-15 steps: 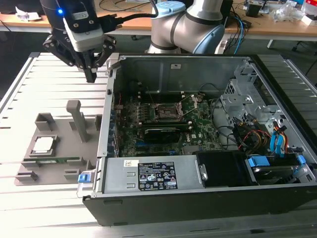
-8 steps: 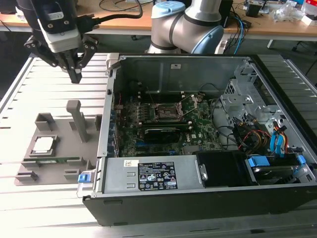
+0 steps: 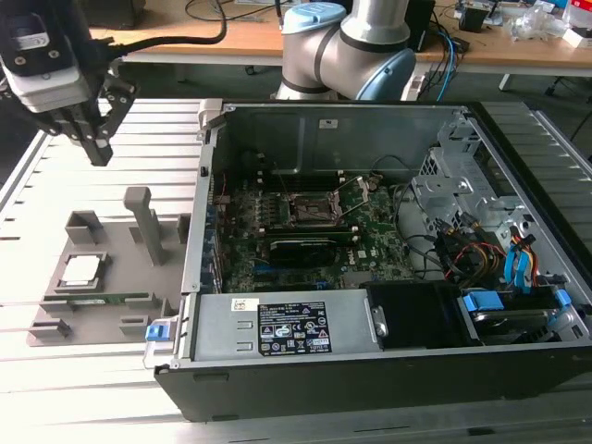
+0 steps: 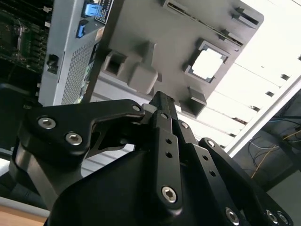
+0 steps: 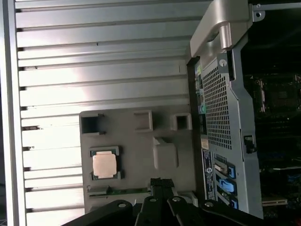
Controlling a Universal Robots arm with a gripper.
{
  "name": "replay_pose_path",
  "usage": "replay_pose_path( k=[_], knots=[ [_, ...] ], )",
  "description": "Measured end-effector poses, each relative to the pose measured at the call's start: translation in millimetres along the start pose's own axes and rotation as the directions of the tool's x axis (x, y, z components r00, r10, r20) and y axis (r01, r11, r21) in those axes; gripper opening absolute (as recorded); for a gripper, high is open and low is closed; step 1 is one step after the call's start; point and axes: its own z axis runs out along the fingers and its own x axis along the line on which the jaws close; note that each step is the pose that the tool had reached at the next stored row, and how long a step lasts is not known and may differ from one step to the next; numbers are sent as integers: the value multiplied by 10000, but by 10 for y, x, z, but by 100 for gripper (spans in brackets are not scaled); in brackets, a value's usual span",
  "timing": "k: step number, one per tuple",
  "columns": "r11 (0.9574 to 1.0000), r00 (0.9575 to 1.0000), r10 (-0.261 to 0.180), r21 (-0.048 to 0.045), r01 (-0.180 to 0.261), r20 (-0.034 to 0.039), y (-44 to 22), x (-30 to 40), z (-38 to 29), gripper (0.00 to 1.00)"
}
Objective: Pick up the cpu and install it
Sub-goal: 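Reach for the cpu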
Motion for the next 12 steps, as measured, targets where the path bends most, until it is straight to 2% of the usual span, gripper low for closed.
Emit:
replay_pose_path(
  k=[3,11,12],
  knots=[
    [10000,10000,1,0,-1,0,-16,109,6,11],
    [10000,10000,0,1,0,0,-28,248,12,11],
    [10000,10000,0,1,0,-1,-34,320,12,11]
  ],
)
